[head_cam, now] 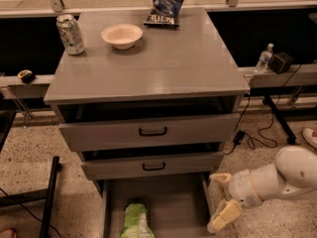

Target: Pick green rice chip bag from bottom drawer and place on counter

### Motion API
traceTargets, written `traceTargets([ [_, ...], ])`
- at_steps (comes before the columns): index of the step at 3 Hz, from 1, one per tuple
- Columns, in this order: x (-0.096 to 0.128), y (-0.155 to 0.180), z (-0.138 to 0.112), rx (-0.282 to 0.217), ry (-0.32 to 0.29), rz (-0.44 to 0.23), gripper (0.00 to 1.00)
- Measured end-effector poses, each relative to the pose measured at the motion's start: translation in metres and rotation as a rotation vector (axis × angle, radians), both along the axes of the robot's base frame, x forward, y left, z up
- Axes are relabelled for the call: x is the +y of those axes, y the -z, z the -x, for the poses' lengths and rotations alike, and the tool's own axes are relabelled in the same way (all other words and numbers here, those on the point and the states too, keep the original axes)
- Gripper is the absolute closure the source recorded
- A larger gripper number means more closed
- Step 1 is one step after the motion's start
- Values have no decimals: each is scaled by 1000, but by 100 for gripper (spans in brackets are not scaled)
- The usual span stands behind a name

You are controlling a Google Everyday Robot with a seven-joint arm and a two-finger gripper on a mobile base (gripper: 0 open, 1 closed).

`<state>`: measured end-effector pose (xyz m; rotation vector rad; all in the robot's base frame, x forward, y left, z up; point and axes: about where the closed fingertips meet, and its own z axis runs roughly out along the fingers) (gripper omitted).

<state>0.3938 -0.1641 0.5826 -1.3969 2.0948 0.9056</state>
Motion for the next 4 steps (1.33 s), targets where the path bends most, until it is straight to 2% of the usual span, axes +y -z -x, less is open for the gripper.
traceTargets([
  [1,14,59,-18,-6,72,-109,0],
  [2,9,83,-37,-66,16,-144,0],
  [3,8,85,-38,-71,-10,-158,0],
  [4,11,131,-49,-19,41,-94,0],
])
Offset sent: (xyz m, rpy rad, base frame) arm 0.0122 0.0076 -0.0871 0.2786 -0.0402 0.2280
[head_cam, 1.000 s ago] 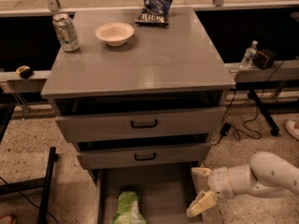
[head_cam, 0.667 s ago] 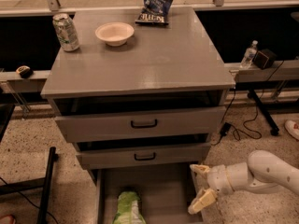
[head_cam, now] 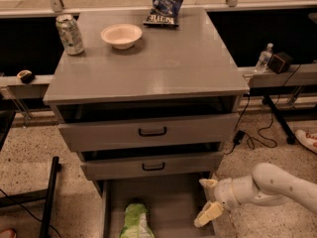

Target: Pick green rice chip bag from bottom drawer and place on counter

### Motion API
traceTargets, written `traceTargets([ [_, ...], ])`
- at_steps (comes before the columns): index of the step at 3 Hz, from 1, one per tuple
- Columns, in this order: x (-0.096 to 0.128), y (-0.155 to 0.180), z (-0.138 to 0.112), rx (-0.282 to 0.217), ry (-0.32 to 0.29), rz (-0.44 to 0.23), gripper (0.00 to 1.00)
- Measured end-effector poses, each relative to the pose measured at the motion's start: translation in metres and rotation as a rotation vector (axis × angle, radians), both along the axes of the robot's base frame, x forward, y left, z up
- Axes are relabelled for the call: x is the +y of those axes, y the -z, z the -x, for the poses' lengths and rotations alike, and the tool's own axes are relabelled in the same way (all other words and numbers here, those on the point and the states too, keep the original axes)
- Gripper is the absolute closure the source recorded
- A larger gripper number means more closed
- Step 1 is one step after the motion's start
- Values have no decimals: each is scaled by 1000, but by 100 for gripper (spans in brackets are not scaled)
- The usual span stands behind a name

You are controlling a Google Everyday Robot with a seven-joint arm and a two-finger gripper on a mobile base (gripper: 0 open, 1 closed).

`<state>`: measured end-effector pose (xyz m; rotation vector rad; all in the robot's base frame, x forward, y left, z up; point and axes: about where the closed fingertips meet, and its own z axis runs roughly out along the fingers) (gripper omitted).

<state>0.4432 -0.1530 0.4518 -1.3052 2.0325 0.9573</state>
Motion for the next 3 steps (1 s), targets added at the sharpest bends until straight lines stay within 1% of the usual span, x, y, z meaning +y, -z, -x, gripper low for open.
traceTargets([
  [1,-7,74,-13,98,138,46,0],
  [2,-16,104,-20,158,209,51,0],
  [3,-17,107,-19,165,213,49,0],
])
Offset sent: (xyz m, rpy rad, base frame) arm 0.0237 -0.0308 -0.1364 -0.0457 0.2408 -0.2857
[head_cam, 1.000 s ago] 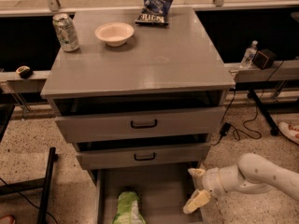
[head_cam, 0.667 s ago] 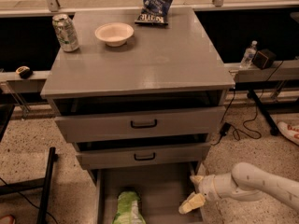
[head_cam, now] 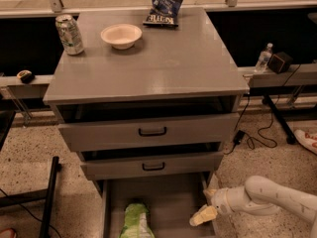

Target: Pick green rice chip bag from bottom drawer and place on counter

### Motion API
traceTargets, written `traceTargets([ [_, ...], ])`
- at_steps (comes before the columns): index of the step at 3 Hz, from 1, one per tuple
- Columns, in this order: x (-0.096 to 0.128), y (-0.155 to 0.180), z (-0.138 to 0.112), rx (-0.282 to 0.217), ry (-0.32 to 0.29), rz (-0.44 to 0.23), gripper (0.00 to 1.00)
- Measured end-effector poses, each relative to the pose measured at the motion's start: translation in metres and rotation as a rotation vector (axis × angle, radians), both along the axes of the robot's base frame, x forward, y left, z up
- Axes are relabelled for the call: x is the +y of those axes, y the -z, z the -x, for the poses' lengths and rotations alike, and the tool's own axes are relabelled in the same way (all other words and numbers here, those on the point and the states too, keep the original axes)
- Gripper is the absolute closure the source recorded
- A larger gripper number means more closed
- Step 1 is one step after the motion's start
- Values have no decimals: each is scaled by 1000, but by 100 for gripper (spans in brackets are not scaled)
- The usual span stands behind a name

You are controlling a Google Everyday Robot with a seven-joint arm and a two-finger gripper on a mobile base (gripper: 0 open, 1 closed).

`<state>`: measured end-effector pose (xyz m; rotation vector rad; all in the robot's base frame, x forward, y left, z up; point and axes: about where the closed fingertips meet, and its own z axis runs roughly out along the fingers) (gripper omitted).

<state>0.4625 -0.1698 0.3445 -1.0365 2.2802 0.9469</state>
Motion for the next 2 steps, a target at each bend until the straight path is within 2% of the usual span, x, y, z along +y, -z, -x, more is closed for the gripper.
traceTargets([
  [1,27,15,6,27,-74,-33,0],
  [2,75,36,22,29,-133,-59,0],
])
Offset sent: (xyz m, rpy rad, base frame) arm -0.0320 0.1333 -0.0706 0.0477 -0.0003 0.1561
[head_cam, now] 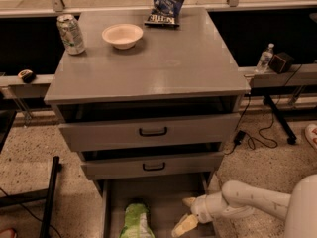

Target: Pick green rice chip bag from bottom drawer and place on counter

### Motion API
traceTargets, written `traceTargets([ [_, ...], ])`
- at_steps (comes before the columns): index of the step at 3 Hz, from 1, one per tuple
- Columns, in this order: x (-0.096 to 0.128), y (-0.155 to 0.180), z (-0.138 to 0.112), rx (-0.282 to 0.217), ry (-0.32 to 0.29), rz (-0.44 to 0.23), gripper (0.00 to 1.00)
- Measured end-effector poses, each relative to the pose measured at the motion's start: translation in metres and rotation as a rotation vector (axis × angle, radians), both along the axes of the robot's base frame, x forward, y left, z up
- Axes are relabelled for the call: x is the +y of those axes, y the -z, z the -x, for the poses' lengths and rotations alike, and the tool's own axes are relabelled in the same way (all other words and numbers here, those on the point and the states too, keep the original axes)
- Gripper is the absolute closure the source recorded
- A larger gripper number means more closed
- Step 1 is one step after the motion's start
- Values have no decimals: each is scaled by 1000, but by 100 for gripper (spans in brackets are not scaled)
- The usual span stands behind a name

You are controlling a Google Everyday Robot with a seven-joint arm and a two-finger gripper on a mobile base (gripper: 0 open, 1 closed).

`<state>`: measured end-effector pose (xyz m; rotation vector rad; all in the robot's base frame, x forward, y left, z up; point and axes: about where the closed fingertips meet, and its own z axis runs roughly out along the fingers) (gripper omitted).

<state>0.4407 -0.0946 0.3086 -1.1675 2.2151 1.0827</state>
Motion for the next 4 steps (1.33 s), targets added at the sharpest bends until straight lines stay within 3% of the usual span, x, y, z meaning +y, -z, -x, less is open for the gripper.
traceTargets([
  [1,39,29,3,-53,19,15,0],
  [2,43,31,3,-49,1,1,0],
  [3,71,59,-10,2,4,-34,0],
  [4,85,96,-25,58,65,-37,0],
])
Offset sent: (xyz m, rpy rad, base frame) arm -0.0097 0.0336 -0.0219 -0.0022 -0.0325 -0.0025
